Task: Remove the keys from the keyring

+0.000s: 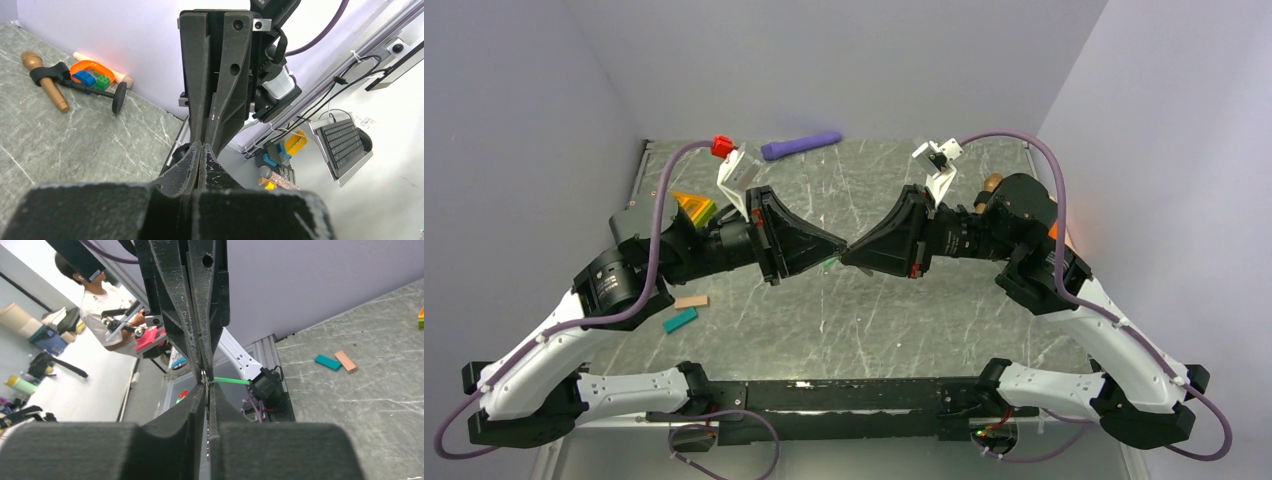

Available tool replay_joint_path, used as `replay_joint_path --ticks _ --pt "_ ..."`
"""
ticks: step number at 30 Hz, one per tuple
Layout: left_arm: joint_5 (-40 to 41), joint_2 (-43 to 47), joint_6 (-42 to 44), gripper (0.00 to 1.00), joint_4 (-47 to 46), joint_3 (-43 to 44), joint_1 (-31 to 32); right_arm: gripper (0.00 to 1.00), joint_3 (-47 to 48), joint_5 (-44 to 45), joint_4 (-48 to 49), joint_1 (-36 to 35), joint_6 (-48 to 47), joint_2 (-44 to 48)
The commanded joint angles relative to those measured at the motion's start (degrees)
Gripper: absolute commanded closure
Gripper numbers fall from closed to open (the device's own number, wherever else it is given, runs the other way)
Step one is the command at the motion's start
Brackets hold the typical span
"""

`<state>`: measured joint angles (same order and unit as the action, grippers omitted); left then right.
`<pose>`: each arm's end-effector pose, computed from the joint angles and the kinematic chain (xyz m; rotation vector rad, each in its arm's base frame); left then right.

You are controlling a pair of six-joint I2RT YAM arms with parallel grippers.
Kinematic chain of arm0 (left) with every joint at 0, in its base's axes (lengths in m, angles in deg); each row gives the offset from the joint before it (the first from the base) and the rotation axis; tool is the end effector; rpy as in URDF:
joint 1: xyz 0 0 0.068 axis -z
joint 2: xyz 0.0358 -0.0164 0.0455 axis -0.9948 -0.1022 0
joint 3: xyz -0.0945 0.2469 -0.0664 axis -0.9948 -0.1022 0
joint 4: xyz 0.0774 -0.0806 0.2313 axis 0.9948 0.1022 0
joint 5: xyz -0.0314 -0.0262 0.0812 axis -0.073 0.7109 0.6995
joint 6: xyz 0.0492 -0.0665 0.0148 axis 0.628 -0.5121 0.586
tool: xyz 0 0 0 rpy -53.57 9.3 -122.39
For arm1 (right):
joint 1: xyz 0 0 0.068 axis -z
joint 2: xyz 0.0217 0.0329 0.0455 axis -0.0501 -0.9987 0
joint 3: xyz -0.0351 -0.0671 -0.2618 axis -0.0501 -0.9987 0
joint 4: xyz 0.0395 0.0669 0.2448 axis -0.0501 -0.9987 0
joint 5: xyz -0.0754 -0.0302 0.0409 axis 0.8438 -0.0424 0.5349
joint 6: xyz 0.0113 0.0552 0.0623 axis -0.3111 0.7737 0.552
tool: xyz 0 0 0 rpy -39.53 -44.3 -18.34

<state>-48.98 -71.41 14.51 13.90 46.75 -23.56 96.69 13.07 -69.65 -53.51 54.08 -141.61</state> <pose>0.0810 -0.1800 0.5255 0.5996 1.5301 -1.4861 0.1015 0.1922 0.5042 -0.7827 1.5184 1.6468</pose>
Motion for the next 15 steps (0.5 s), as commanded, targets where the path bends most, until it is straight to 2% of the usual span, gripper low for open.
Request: replay_joint_path --ticks 1,2,3,8,12,15 --pt "-0.5 1.1 -0.6 1.0 -2.7 -0.9 0.2 0.94 1.1 -0.1 2.5 -0.1 -0.1 0.5" --pt "-0.4 1.2 -0.8 1.0 -3.0 -1.2 0.2 0.99 1.1 -0.1 2.5 -0.2 -0.3 0.6" --pt "-0.4 1.4 -1.0 1.0 -3.3 -1.5 0.2 1.0 1.0 -0.2 2.6 -0.2 -0.3 0.7" --pt "3.5 3.9 -3.3 1.0 -6.1 -5.1 0.5 1.0 0.0 0.8 3.7 -0.2 -0.2 1.8" --pt "8.3 7.0 -7.3 1.0 -14.0 -12.4 1.8 1.0 -0.7 2.2 4.7 -0.2 0.4 2.2" --pt "13.1 7.0 -6.9 1.0 -14.1 -12.4 3.9 1.0 -0.5 4.7 5.4 -0.2 0.5 2.3"
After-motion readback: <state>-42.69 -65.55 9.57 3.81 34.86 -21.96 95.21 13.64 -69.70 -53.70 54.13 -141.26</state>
